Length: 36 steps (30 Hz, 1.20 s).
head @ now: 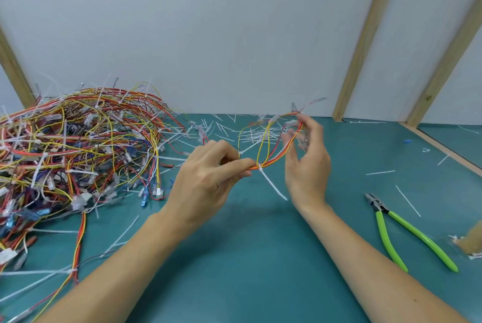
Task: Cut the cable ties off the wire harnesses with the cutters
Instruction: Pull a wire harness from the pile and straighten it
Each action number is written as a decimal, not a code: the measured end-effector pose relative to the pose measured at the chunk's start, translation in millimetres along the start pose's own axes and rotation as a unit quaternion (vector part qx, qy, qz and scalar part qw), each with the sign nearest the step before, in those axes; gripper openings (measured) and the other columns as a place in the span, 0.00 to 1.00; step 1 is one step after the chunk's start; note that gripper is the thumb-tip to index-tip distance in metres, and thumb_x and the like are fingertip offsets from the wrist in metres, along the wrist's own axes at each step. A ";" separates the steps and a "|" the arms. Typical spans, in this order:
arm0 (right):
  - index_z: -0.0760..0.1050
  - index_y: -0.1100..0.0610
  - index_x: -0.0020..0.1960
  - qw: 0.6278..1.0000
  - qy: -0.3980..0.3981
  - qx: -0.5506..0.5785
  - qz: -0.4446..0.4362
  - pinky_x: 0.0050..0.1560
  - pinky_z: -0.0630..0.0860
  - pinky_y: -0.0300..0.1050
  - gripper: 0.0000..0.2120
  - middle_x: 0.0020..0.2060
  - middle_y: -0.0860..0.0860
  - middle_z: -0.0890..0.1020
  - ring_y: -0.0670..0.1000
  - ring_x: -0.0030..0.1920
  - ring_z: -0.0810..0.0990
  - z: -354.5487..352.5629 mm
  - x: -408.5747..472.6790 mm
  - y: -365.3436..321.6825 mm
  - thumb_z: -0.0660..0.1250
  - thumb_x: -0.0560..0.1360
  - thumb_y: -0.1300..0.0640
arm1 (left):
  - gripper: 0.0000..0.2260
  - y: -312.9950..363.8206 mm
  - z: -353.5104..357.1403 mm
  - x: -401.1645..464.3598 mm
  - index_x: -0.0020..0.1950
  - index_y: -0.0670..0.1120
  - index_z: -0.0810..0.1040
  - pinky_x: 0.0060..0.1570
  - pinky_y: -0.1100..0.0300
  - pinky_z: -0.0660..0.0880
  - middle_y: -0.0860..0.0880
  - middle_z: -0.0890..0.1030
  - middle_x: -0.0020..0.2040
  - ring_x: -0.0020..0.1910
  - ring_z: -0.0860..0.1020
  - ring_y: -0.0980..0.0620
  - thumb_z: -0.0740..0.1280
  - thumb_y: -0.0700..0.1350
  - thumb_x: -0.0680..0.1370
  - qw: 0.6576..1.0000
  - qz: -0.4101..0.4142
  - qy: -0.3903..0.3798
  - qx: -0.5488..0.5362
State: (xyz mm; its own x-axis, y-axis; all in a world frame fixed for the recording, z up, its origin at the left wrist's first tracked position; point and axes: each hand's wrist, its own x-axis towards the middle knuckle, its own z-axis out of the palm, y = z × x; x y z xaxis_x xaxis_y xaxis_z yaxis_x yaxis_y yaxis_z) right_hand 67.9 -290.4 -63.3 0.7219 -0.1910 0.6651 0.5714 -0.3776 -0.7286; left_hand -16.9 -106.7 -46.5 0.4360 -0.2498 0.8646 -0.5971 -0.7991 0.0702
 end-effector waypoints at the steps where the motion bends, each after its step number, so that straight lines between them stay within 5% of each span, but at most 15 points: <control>1: 0.73 0.47 0.68 0.999 -0.008 -0.027 -0.030 0.60 0.75 0.45 0.17 0.61 0.42 0.79 0.44 0.60 0.79 0.2 -0.1 2.5 0.66 0.81 0.57 | 0.07 -2.2 0.1 -0.6 0.54 0.47 0.86 0.41 0.56 0.69 0.50 0.78 0.43 0.39 0.73 0.48 0.68 0.44 0.81 1.000 -0.002 -0.015 0.017; 5: 0.82 0.50 0.58 0.971 -0.068 -0.209 -0.093 0.65 0.70 0.58 0.14 0.53 0.50 0.74 0.53 0.58 0.75 -0.4 -4.0 3.0 0.70 0.73 0.60 | 0.08 -9.5 -2.1 -10.3 0.55 0.48 0.84 0.41 0.57 0.74 0.60 0.79 0.41 0.38 0.76 0.58 0.66 0.44 0.80 0.987 -0.138 -0.076 -0.037; 8: 0.82 0.53 0.45 0.966 -0.107 -0.186 -0.147 0.72 0.65 0.60 0.06 0.48 0.48 0.76 0.51 0.54 0.74 -1.0 -5.6 -3.4 0.70 0.71 0.61 | 0.08 -11.0 -2.0 -13.3 0.51 0.50 0.83 0.34 0.70 0.64 0.66 0.75 0.34 0.33 0.72 0.63 0.64 0.48 0.81 0.966 -0.231 -0.048 -0.107; 11: 0.77 0.55 0.44 0.953 -0.227 -0.128 -0.156 0.77 0.61 0.57 0.03 0.41 0.44 0.80 0.49 0.45 0.77 2.0 -11.9 -9.7 0.64 0.74 0.59 | 0.14 -12.6 -2.4 -11.9 0.43 0.52 0.82 0.31 0.61 0.60 0.59 0.71 0.28 0.27 0.66 0.57 0.61 0.56 0.81 0.957 -0.255 -0.028 -0.134; 14: 0.79 0.54 0.45 0.937 -0.299 -0.109 -0.146 0.69 0.69 0.54 0.06 0.40 0.44 0.83 0.50 0.45 0.77 5.6 -19.0 -14.8 0.63 0.76 0.55 | 0.12 -11.6 0.1 -12.6 0.42 0.51 0.83 0.32 0.57 0.66 0.59 0.74 0.29 0.30 0.70 0.58 0.65 0.54 0.80 0.957 -0.255 -0.039 -0.131; 21: 0.81 0.53 0.52 0.962 -0.220 -0.130 -0.100 0.63 0.70 0.50 0.10 0.53 0.46 0.82 0.50 0.60 0.77 5.8 -12.7 -0.2 0.68 0.73 0.60 | 0.05 -7.3 -0.3 -5.4 0.44 0.49 0.82 0.42 0.48 0.71 0.55 0.79 0.36 0.37 0.73 0.53 0.69 0.47 0.78 0.976 -0.196 -0.005 -0.091; 27: 0.81 0.50 0.53 0.974 -0.164 -0.141 -0.062 0.66 0.70 0.53 0.07 0.52 0.42 0.82 0.48 0.55 0.78 5.0 -5.7 13.2 0.74 0.76 0.56 | 0.07 -7.3 -1.0 -5.2 0.44 0.47 0.83 0.44 0.50 0.68 0.54 0.77 0.35 0.38 0.71 0.52 0.69 0.47 0.79 0.984 -0.166 0.043 -0.041; 31: 0.84 0.53 0.47 0.993 -0.097 -0.033 -0.062 0.57 0.77 0.52 0.02 0.44 0.33 0.81 0.45 0.46 0.80 2.6 -5.7 6.1 0.75 0.74 0.56 | 0.08 -8.2 -4.3 -4.8 0.45 0.47 0.82 0.45 0.54 0.69 0.55 0.78 0.37 0.40 0.72 0.53 0.67 0.48 0.80 0.968 -0.227 0.083 -0.072; 36: 0.76 0.55 0.41 0.994 -0.051 0.082 -0.045 0.44 0.77 0.45 0.06 0.35 0.48 0.81 0.54 0.40 0.82 1.7 -9.1 -9.1 0.71 0.75 0.57 | 0.10 -25.0 -4.8 -7.0 0.42 0.53 0.82 0.39 0.61 0.67 0.59 0.79 0.33 0.36 0.74 0.57 0.67 0.51 0.82 0.922 -0.368 0.083 -0.090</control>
State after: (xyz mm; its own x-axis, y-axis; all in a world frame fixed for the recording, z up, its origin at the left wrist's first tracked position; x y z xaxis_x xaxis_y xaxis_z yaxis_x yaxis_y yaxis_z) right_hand 56.8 -283.7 -63.1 0.6965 -0.0664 0.7145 0.6853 -0.2338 -0.6897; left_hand -8.3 -82.3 -52.0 0.6672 0.4233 0.6129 -0.2888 -0.6115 0.7367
